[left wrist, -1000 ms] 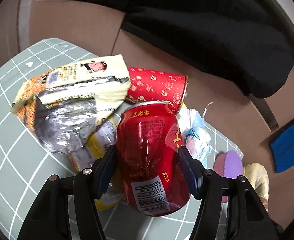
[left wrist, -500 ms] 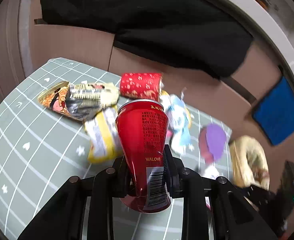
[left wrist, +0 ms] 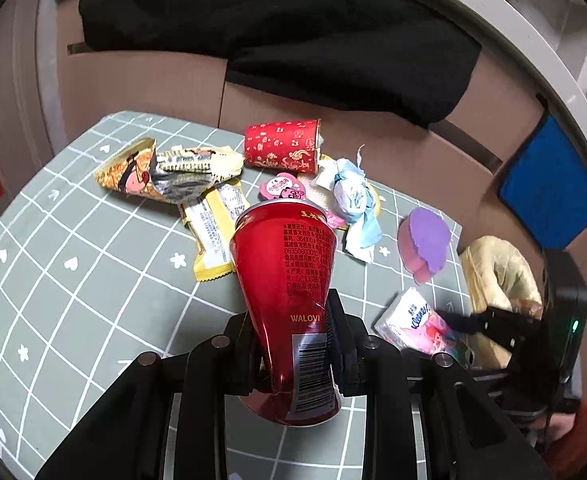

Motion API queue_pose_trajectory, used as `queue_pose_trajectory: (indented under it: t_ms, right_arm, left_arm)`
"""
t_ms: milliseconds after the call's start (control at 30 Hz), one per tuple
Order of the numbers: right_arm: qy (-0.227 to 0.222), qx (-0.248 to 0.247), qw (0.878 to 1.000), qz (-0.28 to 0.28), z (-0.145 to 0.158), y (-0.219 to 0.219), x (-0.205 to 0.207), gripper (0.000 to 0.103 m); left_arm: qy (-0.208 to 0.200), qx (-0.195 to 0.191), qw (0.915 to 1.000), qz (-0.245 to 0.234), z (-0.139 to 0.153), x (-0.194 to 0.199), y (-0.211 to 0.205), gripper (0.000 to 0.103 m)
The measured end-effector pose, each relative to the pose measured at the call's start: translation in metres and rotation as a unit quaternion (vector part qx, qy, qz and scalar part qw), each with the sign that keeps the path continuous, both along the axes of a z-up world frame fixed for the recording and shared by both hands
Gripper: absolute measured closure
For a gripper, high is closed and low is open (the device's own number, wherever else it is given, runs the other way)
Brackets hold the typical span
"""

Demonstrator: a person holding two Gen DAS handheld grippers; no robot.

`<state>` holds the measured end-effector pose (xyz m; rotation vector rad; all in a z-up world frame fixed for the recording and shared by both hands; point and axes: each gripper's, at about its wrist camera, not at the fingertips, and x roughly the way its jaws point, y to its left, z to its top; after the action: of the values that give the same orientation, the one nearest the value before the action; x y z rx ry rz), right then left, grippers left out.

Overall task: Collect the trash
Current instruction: 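Lift the tissue pack over the bin and open the right tool while the left tool drops the red can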

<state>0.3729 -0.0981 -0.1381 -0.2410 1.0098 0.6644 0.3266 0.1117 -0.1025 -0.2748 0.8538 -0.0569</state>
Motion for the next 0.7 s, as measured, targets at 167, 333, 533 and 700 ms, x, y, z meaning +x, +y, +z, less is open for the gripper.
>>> queue_pose_trajectory:
  t_ms: [167, 333, 533, 700]
  right_arm:
    - [0.013, 0.002, 1.000, 0.015, -0.001, 0.007, 0.015, 0.045]
    - [-0.008, -0.020, 0.999, 0.028, -0.004, 0.007, 0.001, 0.045]
    - [-0.044, 0.006, 0.999, 0.011, 0.017, -0.004, -0.010, 0.060]
    - [-0.083, 0.057, 0.995, -0.006, 0.069, -0.022, -0.014, 0.060]
  left_arm:
    - [-0.006, 0.003, 1.0000, 0.007, 0.003, -0.001, 0.003, 0.074]
    - [-0.014, 0.017, 0.9996, 0.020, 0.004, -0.007, 0.004, 0.074]
    - [-0.025, 0.023, 0.9992, 0.023, 0.013, -0.015, -0.005, 0.074]
    - [-0.082, 0.048, 0.9953, 0.019, 0.054, -0.021, -0.023, 0.074]
